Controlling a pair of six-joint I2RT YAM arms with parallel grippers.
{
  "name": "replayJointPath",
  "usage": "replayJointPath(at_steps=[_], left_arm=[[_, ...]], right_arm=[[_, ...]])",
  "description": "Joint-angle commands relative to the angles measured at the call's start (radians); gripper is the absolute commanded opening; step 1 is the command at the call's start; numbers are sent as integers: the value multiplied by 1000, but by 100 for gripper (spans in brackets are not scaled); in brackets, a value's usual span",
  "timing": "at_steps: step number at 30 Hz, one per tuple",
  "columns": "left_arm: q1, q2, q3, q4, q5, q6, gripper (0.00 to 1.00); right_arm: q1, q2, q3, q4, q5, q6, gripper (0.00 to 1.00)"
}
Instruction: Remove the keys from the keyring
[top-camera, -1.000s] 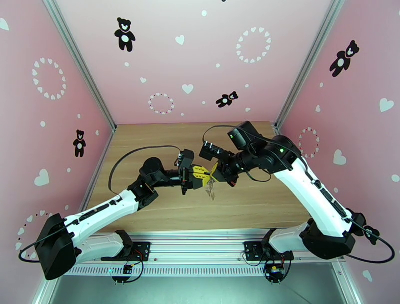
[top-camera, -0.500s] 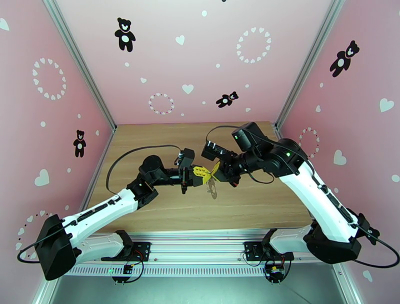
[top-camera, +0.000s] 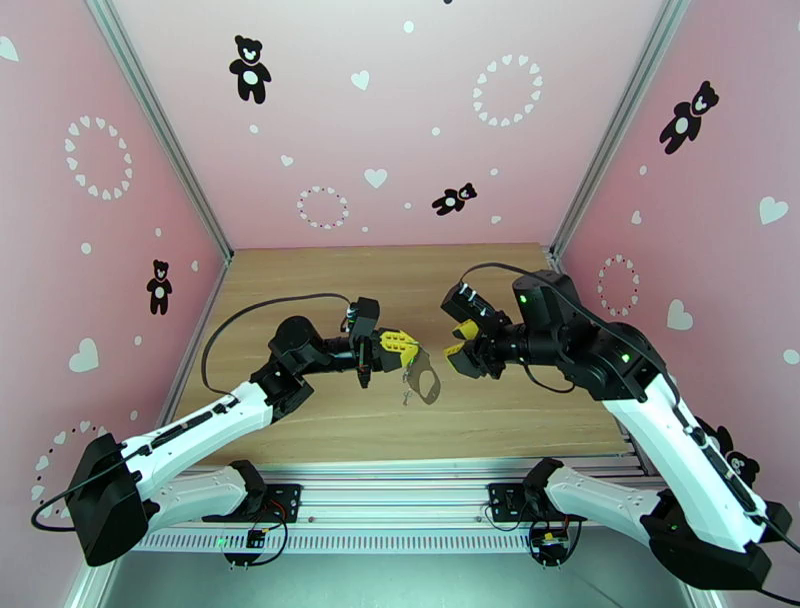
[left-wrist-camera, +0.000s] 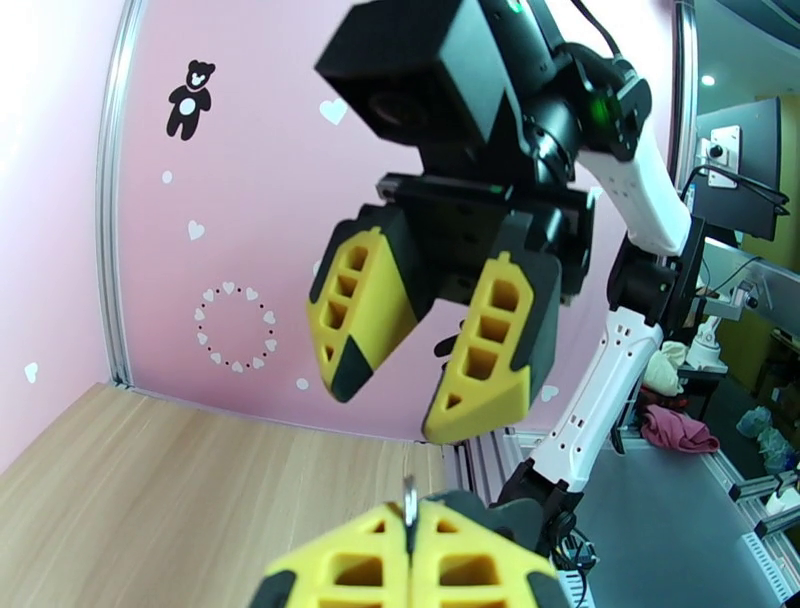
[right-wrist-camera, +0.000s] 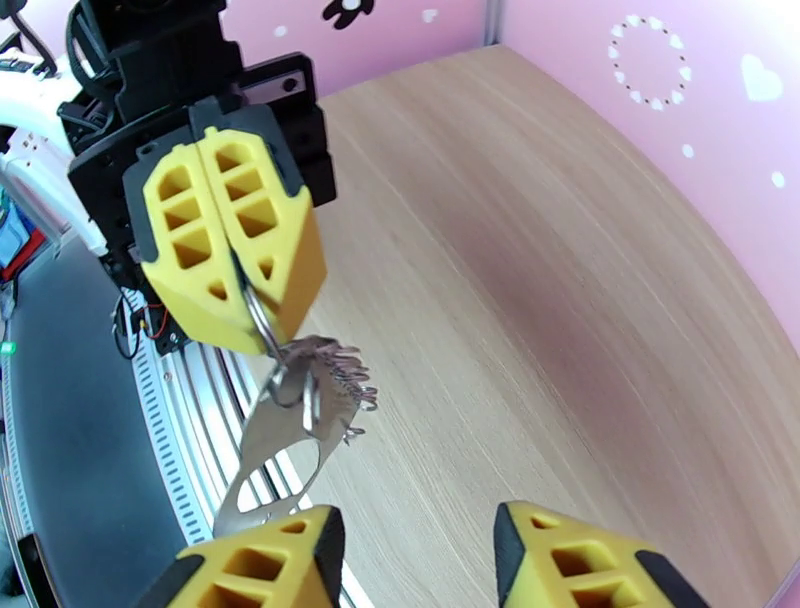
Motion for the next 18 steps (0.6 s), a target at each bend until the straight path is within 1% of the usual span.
replayJointPath(at_steps=[1, 4, 8, 14, 18], left_arm=[[6, -4, -12, 105, -17, -46, 0], [4, 3, -18, 139, -15, -64, 0], [1, 14, -18, 161, -15, -76, 0], [-4, 35, -15, 194, -15, -90, 0], [-7, 53, -4, 203, -8, -97, 0]], right_arm=[[14, -53, -84, 159, 22, -6, 47], [24, -98, -167, 252, 45, -32, 49], [42, -106, -227, 323, 47, -83, 50], [76, -140, -322, 445, 9, -139, 51], [81, -176, -378, 527, -25, -139, 52]])
